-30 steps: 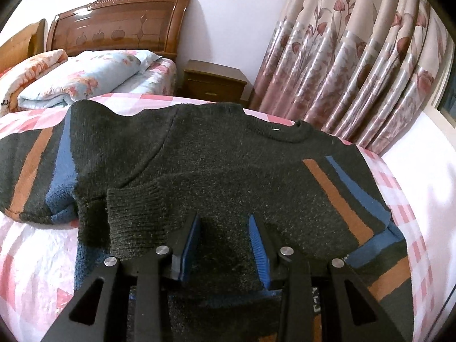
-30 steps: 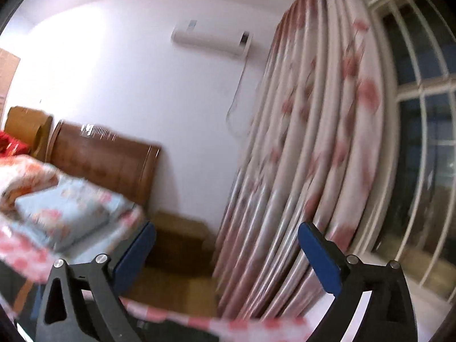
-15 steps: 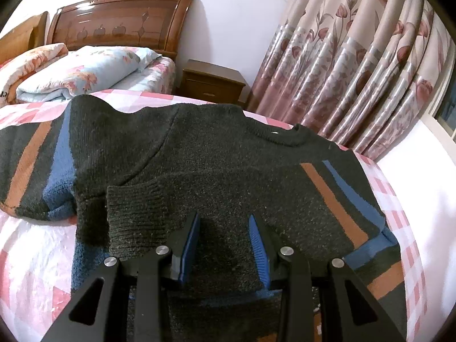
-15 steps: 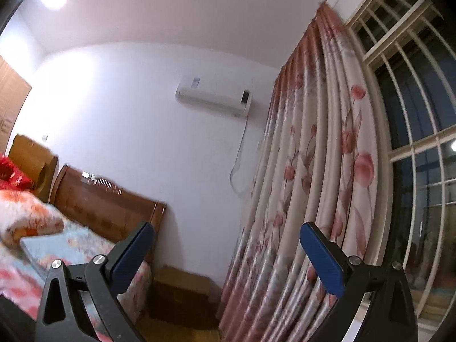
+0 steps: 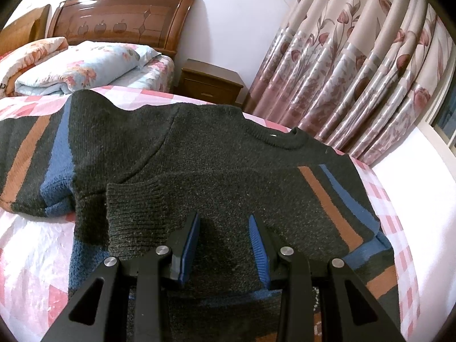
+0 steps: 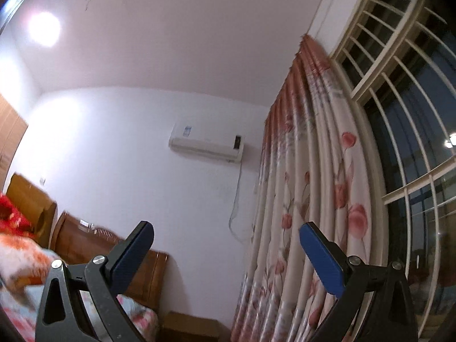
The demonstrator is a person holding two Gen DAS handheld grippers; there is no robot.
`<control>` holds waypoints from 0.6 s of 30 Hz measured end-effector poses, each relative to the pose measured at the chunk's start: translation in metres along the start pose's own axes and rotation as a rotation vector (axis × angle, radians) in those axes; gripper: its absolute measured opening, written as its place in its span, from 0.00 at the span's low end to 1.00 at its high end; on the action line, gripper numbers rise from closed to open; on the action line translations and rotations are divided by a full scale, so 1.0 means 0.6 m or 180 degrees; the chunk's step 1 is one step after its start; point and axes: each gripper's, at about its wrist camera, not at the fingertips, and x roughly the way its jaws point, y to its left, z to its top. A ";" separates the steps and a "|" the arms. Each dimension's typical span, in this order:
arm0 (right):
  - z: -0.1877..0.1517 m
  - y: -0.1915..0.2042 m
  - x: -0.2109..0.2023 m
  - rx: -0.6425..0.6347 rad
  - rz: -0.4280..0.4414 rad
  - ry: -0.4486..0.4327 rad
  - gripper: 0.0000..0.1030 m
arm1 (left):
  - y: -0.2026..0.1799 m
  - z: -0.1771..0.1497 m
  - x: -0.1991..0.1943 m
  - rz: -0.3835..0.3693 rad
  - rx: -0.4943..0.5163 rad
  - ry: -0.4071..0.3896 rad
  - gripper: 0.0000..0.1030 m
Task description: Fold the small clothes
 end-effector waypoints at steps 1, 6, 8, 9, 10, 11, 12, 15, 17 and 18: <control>0.012 -0.009 -0.004 0.0035 -0.0024 -0.0039 1.00 | 0.002 0.000 -0.001 -0.0016 -0.0013 -0.0002 0.35; 0.050 -0.047 -0.013 0.0053 -0.0228 -0.0131 1.00 | 0.009 -0.001 -0.003 -0.0083 -0.0079 -0.0010 0.35; 0.063 -0.061 -0.018 0.0046 -0.0313 -0.0167 1.00 | 0.011 0.000 -0.003 -0.0106 -0.0095 -0.0012 0.36; 0.069 -0.068 -0.022 0.0046 -0.0355 -0.0196 1.00 | 0.013 -0.001 -0.003 -0.0123 -0.0109 -0.0015 0.36; 0.075 -0.075 -0.025 0.0047 -0.0380 -0.0221 1.00 | 0.015 -0.001 -0.004 -0.0141 -0.0126 -0.0017 0.36; 0.082 -0.081 -0.031 0.0044 -0.0407 -0.0257 1.00 | 0.017 -0.001 -0.005 -0.0152 -0.0138 -0.0020 0.36; 0.088 -0.086 -0.036 0.0034 -0.0430 -0.0288 1.00 | 0.017 -0.001 -0.005 -0.0158 -0.0146 -0.0021 0.36; 0.101 -0.094 -0.046 -0.0018 -0.0469 -0.0336 1.00 | 0.015 -0.001 -0.004 -0.0158 -0.0147 -0.0021 0.36; 0.106 -0.097 -0.048 -0.0046 -0.0490 -0.0342 1.00 | 0.015 -0.001 -0.004 -0.0161 -0.0150 -0.0022 0.36; 0.108 -0.099 -0.050 -0.0053 -0.0500 -0.0344 1.00 | 0.015 -0.001 -0.004 -0.0163 -0.0153 -0.0022 0.36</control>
